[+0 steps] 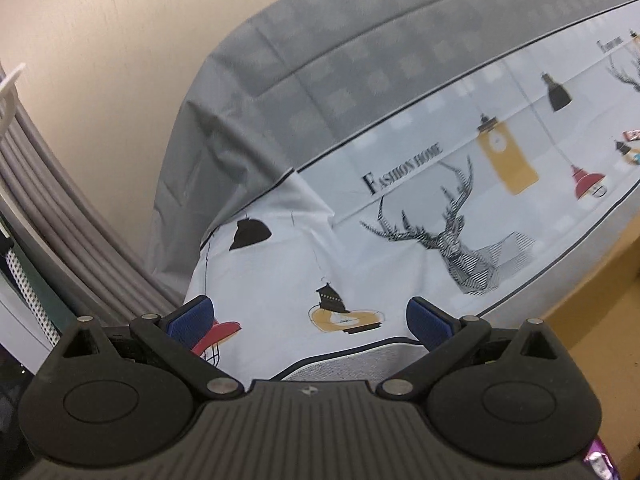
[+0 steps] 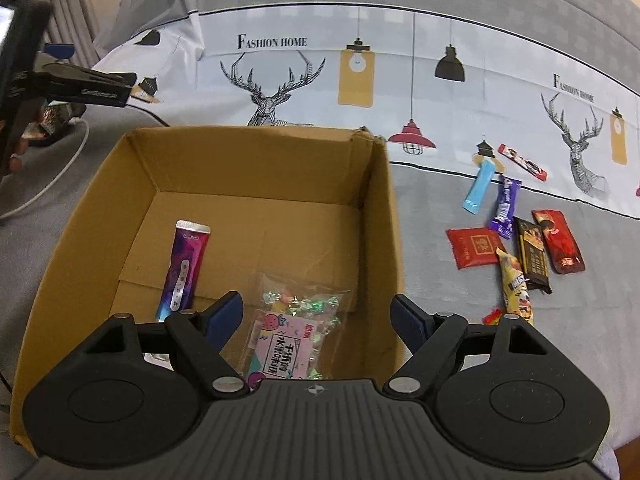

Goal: Organize snacks
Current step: 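Lift both tools away from the box toward the snack pile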

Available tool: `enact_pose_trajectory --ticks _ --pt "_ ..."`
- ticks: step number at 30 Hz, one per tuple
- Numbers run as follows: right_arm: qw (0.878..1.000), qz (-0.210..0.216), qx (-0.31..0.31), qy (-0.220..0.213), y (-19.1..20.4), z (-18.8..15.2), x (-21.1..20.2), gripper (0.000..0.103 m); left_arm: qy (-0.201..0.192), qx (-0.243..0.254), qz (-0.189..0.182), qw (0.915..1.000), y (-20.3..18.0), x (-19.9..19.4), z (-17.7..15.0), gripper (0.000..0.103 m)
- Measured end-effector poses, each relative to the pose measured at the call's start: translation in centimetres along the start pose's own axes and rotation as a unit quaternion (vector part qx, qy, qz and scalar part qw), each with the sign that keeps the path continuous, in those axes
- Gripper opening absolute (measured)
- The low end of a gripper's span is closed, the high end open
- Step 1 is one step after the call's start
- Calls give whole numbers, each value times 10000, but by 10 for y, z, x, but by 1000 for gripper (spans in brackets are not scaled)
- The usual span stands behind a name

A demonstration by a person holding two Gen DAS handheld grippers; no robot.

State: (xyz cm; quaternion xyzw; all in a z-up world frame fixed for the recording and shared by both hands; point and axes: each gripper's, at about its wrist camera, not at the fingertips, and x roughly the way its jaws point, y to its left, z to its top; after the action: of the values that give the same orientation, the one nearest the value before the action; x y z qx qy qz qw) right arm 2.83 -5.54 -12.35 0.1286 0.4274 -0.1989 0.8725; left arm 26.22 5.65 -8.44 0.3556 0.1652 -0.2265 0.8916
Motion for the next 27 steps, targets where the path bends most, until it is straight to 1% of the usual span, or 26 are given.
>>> enact_pose_trajectory --ticks 4,9,12,15,19,27 --pt "9999 21 -1 121 4 1 7 83 108 -3 -175 9998 -2 14 0 103" --pt "9999 -40 -16 107 4 1 9 83 220 165 -17 9996 -7 32 6 103" --pt "9999 -50 28 108 1 1 7 83 82 63 -26 9999 -1 20 13 103" --pt "9999 -54 79 49 -3 1 2 83 -9 15 -61 10000 0 -1 24 103" --pt "9998 16 187 -79 -7 0 -14 83 -226 102 -45 9997 -8 -43 34 103" --pt "9973 147 411 -597 -23 -8 -72 85 -423 -171 -210 9987 -25 -149 50 103"
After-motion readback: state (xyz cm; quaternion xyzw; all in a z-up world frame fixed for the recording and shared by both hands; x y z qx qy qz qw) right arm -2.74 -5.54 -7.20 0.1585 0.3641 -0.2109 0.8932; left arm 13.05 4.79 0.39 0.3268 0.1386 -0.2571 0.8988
